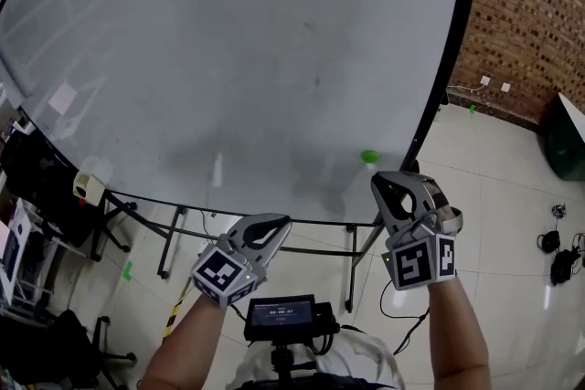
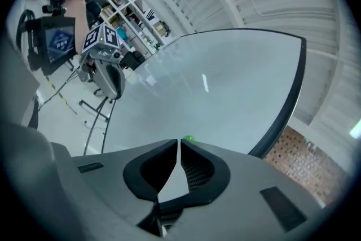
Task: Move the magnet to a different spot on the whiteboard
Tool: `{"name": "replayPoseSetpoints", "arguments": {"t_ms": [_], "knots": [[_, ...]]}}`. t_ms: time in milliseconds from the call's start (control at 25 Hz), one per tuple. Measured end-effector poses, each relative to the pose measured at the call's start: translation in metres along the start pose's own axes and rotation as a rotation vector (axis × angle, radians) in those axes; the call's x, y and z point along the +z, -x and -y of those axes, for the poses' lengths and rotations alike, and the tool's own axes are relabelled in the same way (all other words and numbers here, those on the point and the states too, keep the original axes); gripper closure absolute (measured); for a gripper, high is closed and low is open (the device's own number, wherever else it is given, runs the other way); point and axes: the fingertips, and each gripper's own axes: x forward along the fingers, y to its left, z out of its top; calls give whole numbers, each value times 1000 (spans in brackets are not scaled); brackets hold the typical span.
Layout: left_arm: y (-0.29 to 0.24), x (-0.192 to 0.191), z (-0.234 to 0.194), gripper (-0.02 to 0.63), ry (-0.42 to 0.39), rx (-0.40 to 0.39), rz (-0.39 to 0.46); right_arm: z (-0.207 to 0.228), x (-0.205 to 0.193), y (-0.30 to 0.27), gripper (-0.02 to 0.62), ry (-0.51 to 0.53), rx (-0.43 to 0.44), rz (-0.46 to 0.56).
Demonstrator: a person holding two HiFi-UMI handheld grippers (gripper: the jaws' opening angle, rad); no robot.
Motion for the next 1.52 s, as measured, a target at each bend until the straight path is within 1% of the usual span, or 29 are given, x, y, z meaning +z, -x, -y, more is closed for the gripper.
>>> {"name": "replayPoseSetpoints", "arguments": {"t_ms": [160,240,320,440,560,680,800,1040,1240,1440,1520], "knots": [[-2,0,2,572,22,-9,6,1,-2,-6,520,151,0,-61],[-1,1,1,573,24,-9,11,0,-1,-13,510,206,-7,-81],[1,4,-4,572,23,2,26,1,0,-18,493,237,-37,-94],[4,15,-9,573,19,4,48,5,4,-19,484,268,-107,-100],[6,18,-9,573,22,2,57,8,4,-20,453,310,-152,-131],[11,15,-5,572,29,2,55,5,4,-24,434,318,-174,-169],[12,13,-1,574,31,-10,53,1,4,-27,425,304,-195,-200],[17,16,1,573,27,-10,52,8,3,-34,415,270,-249,-223],[28,12,0,573,33,9,42,7,-3,-41,410,262,-248,-252],[31,13,-3,573,33,12,48,9,-7,-41,426,286,-263,-264],[32,12,-3,574,33,10,47,6,-6,-42,448,294,-262,-266]]}}
